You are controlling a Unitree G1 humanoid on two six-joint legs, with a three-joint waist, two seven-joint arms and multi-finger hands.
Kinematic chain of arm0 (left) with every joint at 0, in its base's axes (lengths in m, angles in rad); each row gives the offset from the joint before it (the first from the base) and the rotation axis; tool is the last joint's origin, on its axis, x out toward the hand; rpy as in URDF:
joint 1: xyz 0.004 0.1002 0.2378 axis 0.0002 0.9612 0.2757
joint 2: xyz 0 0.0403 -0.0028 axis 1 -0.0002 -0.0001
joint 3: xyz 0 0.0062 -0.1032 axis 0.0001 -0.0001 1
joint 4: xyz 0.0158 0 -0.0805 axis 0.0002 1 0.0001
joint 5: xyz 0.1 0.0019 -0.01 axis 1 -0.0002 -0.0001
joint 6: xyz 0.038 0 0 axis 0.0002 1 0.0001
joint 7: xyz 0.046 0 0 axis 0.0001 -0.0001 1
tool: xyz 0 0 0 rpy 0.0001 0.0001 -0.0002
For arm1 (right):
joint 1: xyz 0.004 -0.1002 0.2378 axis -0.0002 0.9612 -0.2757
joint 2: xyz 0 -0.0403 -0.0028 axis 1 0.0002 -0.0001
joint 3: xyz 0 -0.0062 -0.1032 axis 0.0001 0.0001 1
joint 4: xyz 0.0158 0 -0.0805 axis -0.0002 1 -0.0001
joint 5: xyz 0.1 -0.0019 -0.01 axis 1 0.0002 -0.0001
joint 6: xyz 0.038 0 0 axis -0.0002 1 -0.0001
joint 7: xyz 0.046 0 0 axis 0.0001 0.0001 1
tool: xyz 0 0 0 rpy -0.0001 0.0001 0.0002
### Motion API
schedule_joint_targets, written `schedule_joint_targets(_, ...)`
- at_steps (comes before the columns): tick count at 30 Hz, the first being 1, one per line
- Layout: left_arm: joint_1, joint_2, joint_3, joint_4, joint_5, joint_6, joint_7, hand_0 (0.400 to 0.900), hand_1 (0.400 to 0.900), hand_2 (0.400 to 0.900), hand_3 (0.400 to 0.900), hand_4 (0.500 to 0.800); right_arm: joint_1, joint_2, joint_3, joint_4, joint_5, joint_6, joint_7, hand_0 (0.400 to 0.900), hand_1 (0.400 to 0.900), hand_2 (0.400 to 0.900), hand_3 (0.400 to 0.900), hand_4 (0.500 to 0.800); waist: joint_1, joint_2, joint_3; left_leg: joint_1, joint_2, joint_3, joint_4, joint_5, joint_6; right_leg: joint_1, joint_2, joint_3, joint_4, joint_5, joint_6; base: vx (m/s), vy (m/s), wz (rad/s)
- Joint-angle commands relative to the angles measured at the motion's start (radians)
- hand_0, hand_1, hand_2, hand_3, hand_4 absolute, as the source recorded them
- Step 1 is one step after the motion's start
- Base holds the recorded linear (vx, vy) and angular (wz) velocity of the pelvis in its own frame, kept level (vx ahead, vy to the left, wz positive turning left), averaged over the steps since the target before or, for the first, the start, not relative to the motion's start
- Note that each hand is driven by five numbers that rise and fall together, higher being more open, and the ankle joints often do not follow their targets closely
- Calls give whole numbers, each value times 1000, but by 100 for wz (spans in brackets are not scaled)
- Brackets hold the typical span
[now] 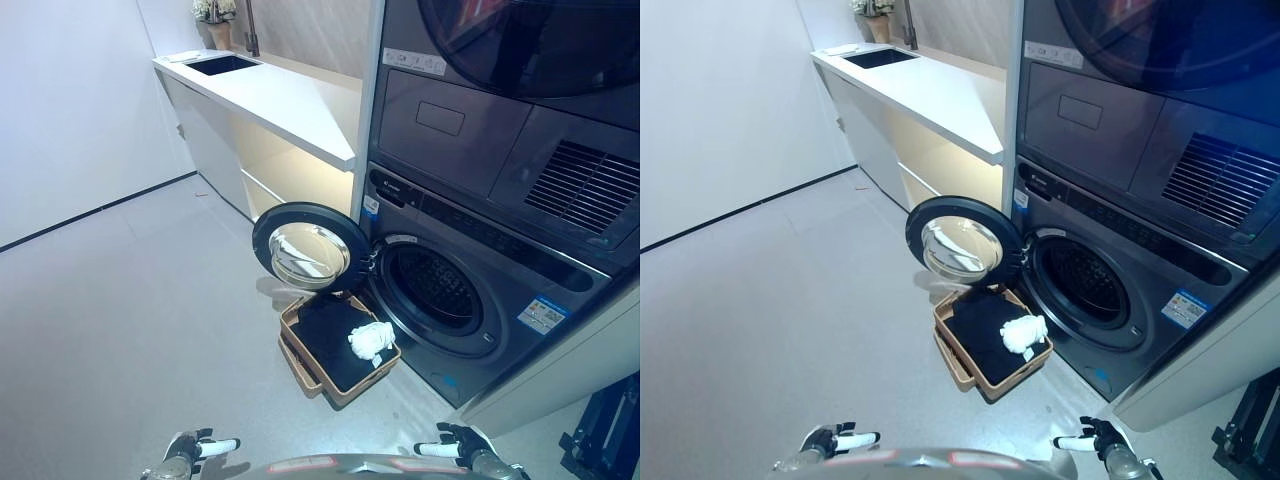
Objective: Put the clothes in the basket into the washing machine.
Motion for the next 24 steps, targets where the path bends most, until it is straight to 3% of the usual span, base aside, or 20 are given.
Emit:
schedule_joint_targets(1,-88,59,25,56,4,-30,11,900,900,900,900,800,-88,2,30,38,1,-40,-11,900,900,900,900,800,14,-41,-1,2,25,-30,2,-72,-31,-58,-56,-32,1,117,40,0,0,0)
schedule_joint_targets(24,-99,70,31,69,4,-26,22,900,900,900,900,800,-94,0,25,44,4,-36,-12,900,900,900,900,800,11,-47,9,5,21,-39,2,-80,-25,-67,-60,-22,38,99,41,3,5,1)
